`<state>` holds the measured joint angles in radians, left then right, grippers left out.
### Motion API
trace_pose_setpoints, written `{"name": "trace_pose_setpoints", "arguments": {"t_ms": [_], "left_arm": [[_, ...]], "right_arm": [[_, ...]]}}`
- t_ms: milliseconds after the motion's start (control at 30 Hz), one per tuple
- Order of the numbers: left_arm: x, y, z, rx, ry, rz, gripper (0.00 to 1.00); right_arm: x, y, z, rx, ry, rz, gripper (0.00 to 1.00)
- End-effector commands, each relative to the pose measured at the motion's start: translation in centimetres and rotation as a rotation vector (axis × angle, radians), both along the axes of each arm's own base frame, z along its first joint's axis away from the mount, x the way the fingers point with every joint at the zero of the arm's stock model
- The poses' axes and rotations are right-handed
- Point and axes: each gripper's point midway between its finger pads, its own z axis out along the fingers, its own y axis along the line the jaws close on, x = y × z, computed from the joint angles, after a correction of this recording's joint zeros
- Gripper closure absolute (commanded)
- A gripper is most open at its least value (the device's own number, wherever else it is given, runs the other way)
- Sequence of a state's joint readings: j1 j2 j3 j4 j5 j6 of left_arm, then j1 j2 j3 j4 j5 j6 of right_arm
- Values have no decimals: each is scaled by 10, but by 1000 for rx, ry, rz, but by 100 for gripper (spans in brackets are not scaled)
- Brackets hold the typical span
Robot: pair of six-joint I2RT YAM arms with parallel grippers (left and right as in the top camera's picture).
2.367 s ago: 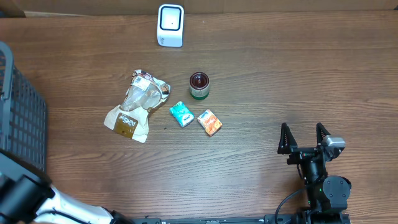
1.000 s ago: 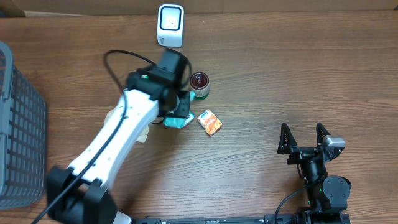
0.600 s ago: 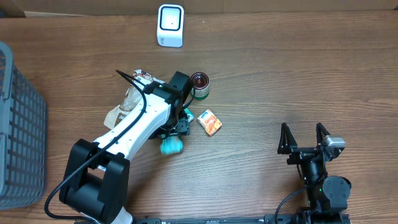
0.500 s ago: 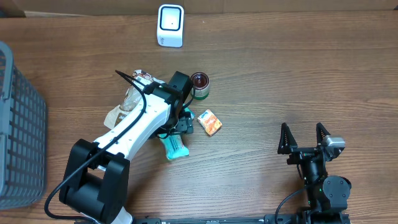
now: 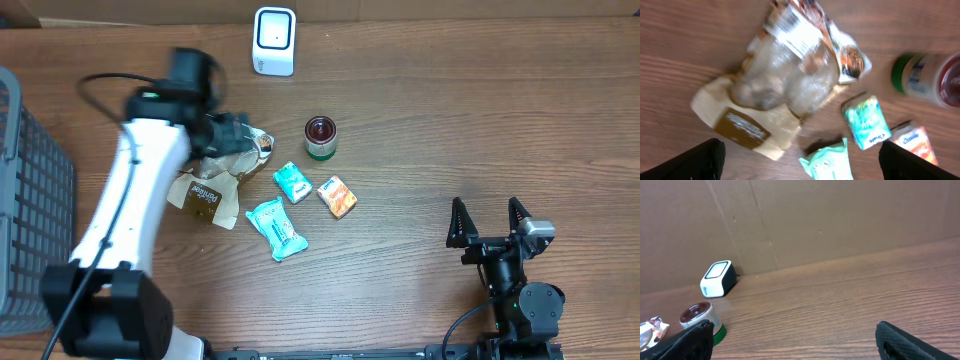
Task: Scan the item barcode
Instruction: 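Carry the green pack past the scanner and drop it on the table, then move the right gripper to the orange Kleenex pack and grasp it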
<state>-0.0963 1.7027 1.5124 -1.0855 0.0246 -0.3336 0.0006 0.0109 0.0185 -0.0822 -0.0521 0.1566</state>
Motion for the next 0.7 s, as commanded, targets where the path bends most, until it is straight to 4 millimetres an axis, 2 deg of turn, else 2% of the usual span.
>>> {"name": "trace_pose_setpoints", "arguments": {"t_ms": [0,167,300,667], "left_arm": [[8,34,23,-43,-74,-95,0],[10,67,23,-14,-91,-81,0],[14,82,25,14,-117,-106,0],[16,95,27,42,-132,-89,0]], "right_arm": [[0,0,-2,0,-2,0,0],[0,0,-2,0,-2,0,0],[0,0,-2,0,-2,0,0],[0,0,-2,0,-2,0,0]]}}
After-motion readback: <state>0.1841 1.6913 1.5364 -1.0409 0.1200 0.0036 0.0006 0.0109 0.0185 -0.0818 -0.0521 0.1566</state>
